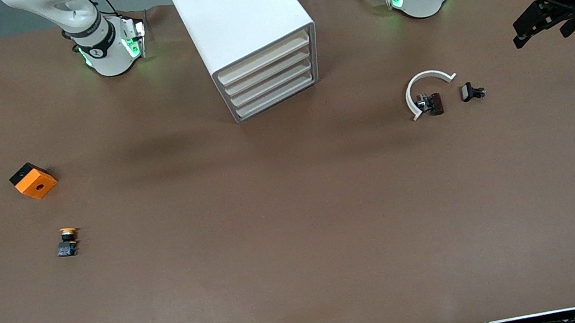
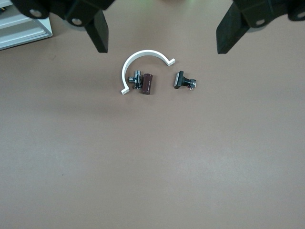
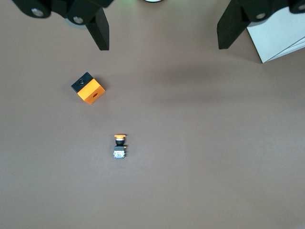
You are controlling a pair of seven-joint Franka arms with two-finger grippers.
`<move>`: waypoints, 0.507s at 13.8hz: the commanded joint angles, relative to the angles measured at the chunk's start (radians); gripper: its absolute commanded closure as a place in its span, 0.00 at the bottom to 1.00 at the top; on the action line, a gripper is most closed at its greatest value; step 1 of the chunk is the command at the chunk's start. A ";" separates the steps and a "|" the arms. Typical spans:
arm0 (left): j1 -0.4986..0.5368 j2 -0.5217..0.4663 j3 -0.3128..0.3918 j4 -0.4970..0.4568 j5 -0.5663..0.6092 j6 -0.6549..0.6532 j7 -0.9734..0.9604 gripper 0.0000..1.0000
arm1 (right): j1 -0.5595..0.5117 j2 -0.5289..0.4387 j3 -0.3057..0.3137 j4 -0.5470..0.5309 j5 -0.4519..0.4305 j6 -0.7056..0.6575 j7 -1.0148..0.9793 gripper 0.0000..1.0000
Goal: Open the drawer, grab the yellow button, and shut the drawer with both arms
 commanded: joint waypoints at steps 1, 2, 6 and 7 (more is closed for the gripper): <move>-0.009 -0.001 0.009 0.054 0.012 -0.042 0.005 0.00 | -0.026 -0.027 0.002 -0.029 0.020 0.005 -0.015 0.00; -0.009 0.004 0.009 0.074 0.012 -0.071 0.008 0.00 | -0.027 -0.029 0.003 -0.029 0.020 0.003 -0.016 0.00; -0.013 0.021 0.008 0.106 0.002 -0.090 -0.007 0.00 | -0.029 -0.041 0.005 -0.046 0.020 -0.002 -0.016 0.00; -0.013 0.022 0.008 0.108 0.002 -0.093 -0.007 0.00 | -0.030 -0.043 0.005 -0.046 0.020 -0.003 -0.016 0.00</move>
